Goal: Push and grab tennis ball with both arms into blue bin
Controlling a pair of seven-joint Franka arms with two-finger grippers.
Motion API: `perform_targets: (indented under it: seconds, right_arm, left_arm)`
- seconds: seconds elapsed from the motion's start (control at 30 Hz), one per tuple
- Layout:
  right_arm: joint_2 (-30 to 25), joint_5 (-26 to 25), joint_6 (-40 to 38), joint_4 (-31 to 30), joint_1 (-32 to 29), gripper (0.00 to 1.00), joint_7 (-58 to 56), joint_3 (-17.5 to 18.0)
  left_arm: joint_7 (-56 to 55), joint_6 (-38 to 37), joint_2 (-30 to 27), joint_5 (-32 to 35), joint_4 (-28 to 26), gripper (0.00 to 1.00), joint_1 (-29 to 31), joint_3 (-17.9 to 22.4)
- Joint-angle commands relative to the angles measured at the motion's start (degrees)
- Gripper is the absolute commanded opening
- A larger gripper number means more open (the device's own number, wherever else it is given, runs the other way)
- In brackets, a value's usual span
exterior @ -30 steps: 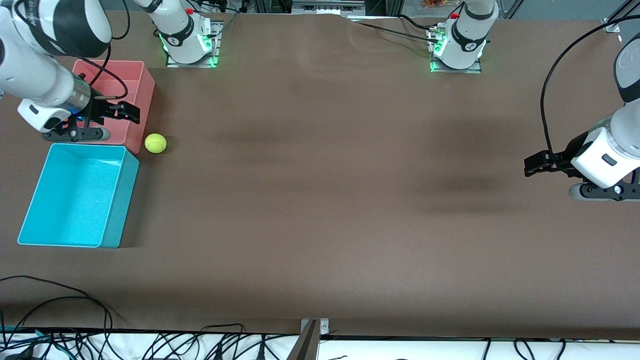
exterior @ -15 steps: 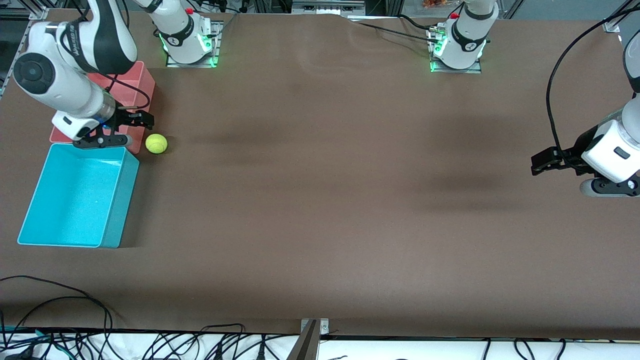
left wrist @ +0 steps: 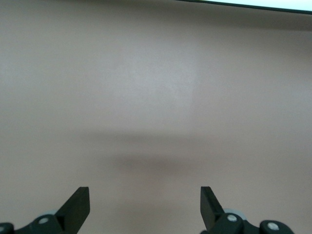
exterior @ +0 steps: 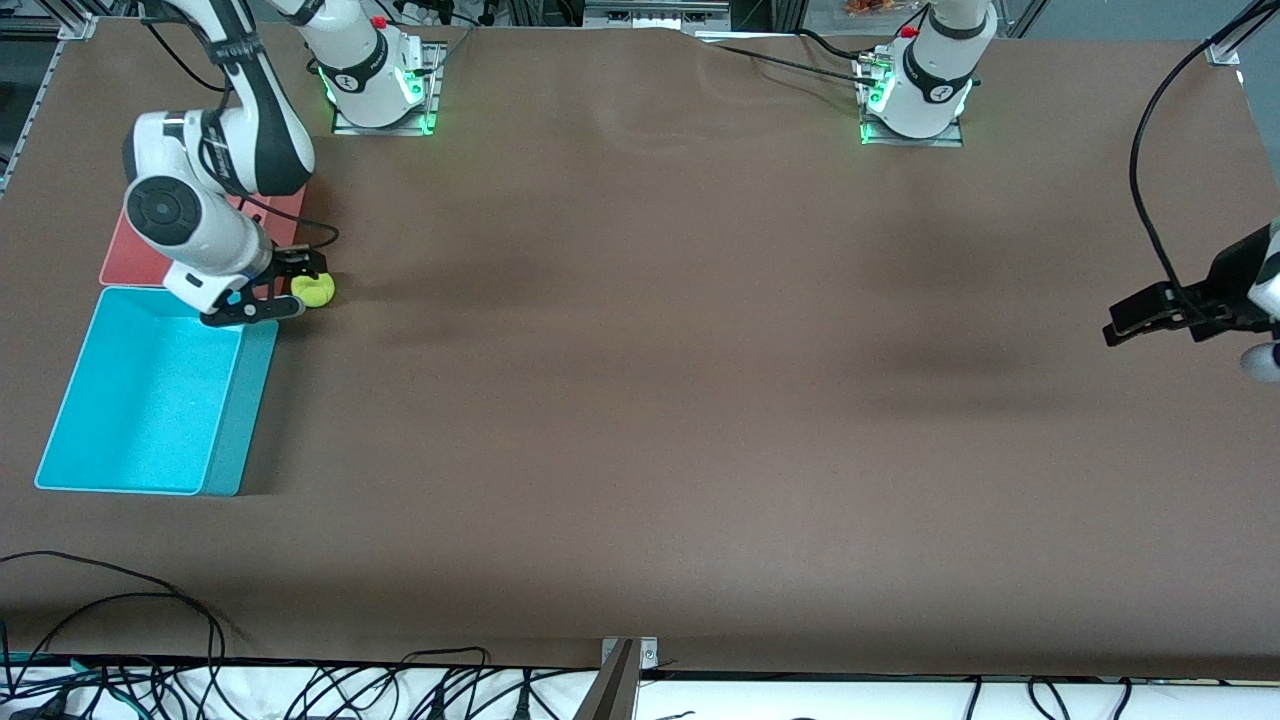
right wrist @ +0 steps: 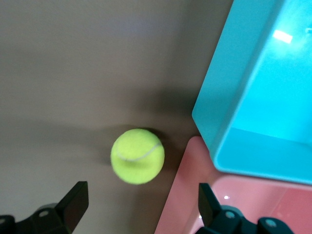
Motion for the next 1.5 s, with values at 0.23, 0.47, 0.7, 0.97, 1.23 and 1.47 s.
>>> perform_targets:
  seconds: [0.23,0.47,0.7,0.97,1.23,1.47]
  right_arm:
    - [2.4,-1.5,2.1,-0.3,-1.2,1.0,1.1,-1.2]
    - [4.8,-0.1,3.0,-0.7,-1.3,1.0,1.1,-1.2]
    - [5.7,1.5,3.2,-0.7,-1.3,1.0,0.9,-1.2]
    - [7.9,1.9,4.7,-0.7,-1.3,1.0,0.8,-1.2]
    - [9.2,2.5,5.2,-0.7,-1.5,1.0,0.8,-1.2]
    - [10.3,4.9,5.4,-0.7,-1.5,1.0,0.7,-1.2]
  left_arm:
    - [5.7,2.0,-10.5,-5.8,-12.2,1.0,-21.9,23.6]
    - [6.7,2.0,-10.9,-7.7,-12.6,1.0,-26.9,28.9]
    - [6.8,2.0,-10.7,-8.8,-12.1,1.0,-26.4,29.0]
    - [6.9,2.0,-10.2,-8.0,-12.0,1.0,-26.4,28.7]
    - [6.8,1.9,-10.0,-8.0,-12.1,1.0,-26.4,28.7]
    - [6.4,1.3,-10.1,-4.8,-12.1,1.0,-27.1,28.3]
